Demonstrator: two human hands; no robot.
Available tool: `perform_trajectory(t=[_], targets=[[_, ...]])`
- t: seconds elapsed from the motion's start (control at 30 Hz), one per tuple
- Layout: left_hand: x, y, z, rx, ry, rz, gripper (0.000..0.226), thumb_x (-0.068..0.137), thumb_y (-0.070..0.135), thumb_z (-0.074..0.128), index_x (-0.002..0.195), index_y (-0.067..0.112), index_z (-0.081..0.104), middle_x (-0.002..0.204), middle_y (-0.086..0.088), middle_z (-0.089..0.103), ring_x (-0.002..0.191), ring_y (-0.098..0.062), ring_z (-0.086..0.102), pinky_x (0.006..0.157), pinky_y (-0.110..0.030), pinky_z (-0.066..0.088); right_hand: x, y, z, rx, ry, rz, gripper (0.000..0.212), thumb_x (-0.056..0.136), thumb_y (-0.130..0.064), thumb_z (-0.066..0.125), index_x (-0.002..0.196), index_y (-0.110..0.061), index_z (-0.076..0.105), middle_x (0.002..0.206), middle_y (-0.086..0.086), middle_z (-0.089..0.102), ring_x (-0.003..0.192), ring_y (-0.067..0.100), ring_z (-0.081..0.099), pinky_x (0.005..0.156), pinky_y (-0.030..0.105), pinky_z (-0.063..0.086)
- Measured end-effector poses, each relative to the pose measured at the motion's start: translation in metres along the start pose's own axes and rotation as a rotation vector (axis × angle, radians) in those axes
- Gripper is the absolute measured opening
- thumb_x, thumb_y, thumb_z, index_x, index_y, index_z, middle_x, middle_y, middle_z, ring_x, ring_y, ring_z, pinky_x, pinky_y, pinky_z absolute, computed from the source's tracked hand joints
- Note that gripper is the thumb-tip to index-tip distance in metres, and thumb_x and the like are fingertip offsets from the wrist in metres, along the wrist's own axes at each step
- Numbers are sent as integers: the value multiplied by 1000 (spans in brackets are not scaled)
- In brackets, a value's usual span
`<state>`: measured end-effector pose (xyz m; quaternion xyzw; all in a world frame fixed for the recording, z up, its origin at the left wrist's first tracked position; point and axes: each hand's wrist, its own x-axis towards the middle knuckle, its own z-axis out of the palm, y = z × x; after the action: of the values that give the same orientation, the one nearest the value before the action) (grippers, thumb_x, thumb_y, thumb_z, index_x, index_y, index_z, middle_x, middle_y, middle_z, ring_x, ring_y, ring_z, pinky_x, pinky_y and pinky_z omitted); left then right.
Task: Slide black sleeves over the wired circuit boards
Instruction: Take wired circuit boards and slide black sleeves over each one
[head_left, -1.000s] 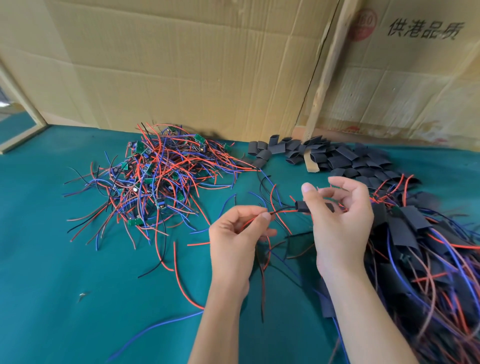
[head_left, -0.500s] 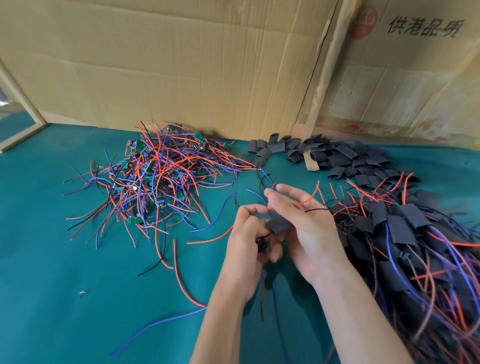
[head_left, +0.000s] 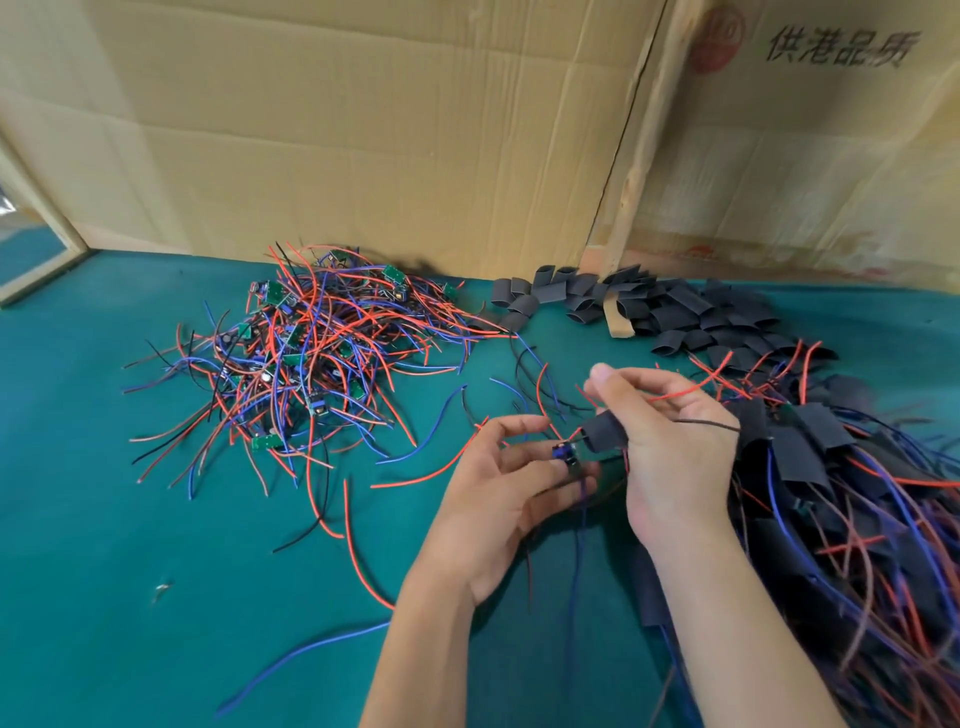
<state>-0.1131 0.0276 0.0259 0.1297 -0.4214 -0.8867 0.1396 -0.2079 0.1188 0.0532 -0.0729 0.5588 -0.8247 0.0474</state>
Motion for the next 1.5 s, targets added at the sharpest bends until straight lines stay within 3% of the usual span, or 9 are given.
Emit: perform_trajectory(t=[0.1,0.23,0.43,0.6,0.77,0.9,1.0,1.4,1.5], targets=[[1,-2,2,38,59,14,24,87,-7,66,110,-3,60,92,-19,68,79,-29,73,70,-26,59,2,2,-1,1,44,-45,12,82,-4,82,77,-9,71,71,9,76,64,14,70,63,20,53],[2,1,0,55,54,41,26,75,5,74,100,1,69,88,-13,72,76,-23,74,64,-21,56,2,4,-1,-16,40,-62,12,82,-6,81,78,-9,71,72,9,76,66,15,71,64,20,53],[1,-1,-2,131,-3,85,22,74,6,76,96,9,77,91,-13,74,74,-15,67,72,-22,53,3,4,-2,-70,-45,-38,16,81,-8,82,71,-16,72,72,11,75,65,18,69,62,20,53],[0,1,-4,166,-27,107,19,73,2,79,88,13,78,86,-11,74,70,-13,66,70,-21,53,3,2,-2,-43,-43,11,19,83,-12,82,68,-19,73,69,10,75,68,18,72,63,20,54],[-2,2,-2,156,-54,87,18,74,5,78,90,13,79,86,-11,74,72,-15,66,71,-22,53,-1,1,1,17,31,59,31,84,-23,82,58,-21,66,66,10,73,64,19,69,73,30,55],[-2,1,-1,165,-66,65,17,77,6,75,91,13,80,80,-8,75,68,-13,68,62,-18,51,-2,-2,4,100,99,63,33,83,-27,83,77,-4,61,66,11,70,63,16,70,63,21,55],[-2,1,-2,162,-80,54,16,78,6,74,91,12,80,78,-8,74,66,-13,68,58,-18,49,-4,-2,5,132,126,69,34,85,-28,81,73,-8,56,63,6,71,64,15,71,64,20,56],[0,-1,-5,161,-32,-26,10,78,7,75,88,6,77,77,-13,71,59,-14,62,56,-19,50,-8,-3,11,178,43,181,36,73,-43,79,78,-11,64,74,11,74,58,14,65,58,21,53],[1,-1,-5,150,-20,-58,9,79,4,78,89,5,76,77,-13,70,59,-13,62,56,-19,51,-7,-5,10,112,-14,121,31,70,-42,80,73,-14,67,74,10,74,59,15,64,62,23,53]])
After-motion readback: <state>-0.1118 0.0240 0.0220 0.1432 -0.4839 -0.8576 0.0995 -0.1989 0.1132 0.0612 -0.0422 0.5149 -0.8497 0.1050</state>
